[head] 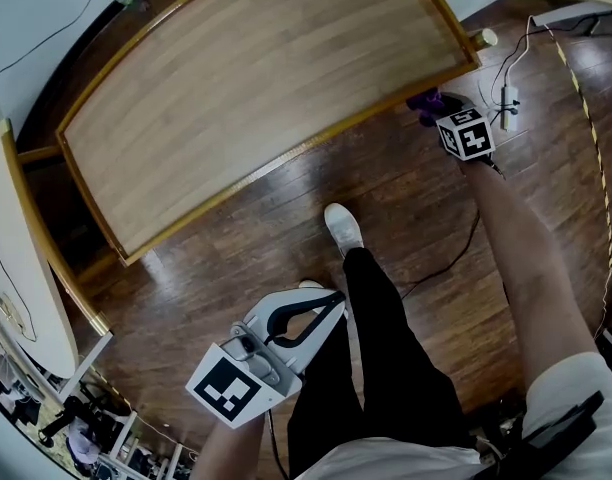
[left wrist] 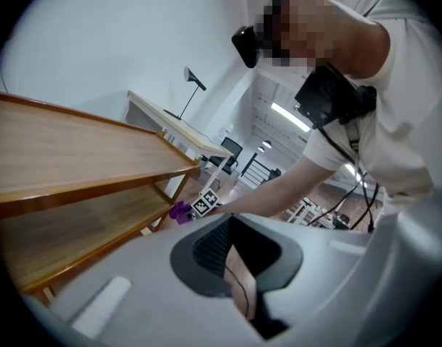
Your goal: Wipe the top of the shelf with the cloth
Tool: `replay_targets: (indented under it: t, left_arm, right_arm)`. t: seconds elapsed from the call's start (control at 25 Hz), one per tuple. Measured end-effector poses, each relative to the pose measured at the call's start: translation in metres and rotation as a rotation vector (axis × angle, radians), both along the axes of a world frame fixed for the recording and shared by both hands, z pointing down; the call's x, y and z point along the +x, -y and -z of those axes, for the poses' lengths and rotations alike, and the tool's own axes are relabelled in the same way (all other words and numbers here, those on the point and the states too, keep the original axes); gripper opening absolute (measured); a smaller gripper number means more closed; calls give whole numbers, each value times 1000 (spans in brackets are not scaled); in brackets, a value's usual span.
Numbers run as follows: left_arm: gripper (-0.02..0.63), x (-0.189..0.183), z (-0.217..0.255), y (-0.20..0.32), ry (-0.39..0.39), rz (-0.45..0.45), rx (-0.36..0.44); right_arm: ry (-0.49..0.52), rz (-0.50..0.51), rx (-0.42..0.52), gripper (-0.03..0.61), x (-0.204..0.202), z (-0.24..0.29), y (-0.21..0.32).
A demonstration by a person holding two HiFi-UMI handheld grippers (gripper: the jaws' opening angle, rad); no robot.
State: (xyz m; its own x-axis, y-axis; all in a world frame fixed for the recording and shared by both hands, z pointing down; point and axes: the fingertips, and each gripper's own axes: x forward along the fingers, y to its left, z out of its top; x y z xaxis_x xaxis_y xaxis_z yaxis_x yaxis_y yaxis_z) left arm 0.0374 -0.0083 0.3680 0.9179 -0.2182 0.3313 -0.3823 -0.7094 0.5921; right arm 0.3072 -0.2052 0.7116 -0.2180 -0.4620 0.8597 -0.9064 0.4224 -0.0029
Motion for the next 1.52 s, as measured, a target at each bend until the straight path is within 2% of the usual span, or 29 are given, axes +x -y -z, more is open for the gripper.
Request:
replay_targets:
  t: [0.24,0.48,0.72,0.84,1.0,1.12,1.28,1.4,1.52]
  left_arm:
    - [18,3,3,6,0,20,6]
    - [18,10,7,4,1,17,6]
    - [18,5,21,-1,48,17,37]
    - [18,-5,30,-13,60,23,39]
    - [18,-11,40,-49,85,-6,38]
    - [18,-20,56,-87,83,4,58]
    - [18,-47,75,-158,86,49,98]
    - [18,-70,89,-219,84,107,126]
    - [18,-90,109,-276,49,170,179]
  right_arm:
    - [-2,-15,-8,95,8,3,-2]
    - [2,23,-17,95,10,8,-19]
    - [46,15,-49,95,14,30,-60]
    - [56,46,-39,95,7,50,-94]
    - [137,46,-8,95,-16,95,-145]
    - [178,40,-3,95,-31,129,-204]
    - [195,34,23,95,-54,167,-278]
    - [223,43,85,95,-75,206,-326]
    - [258,42,165,95,-92,257,-371]
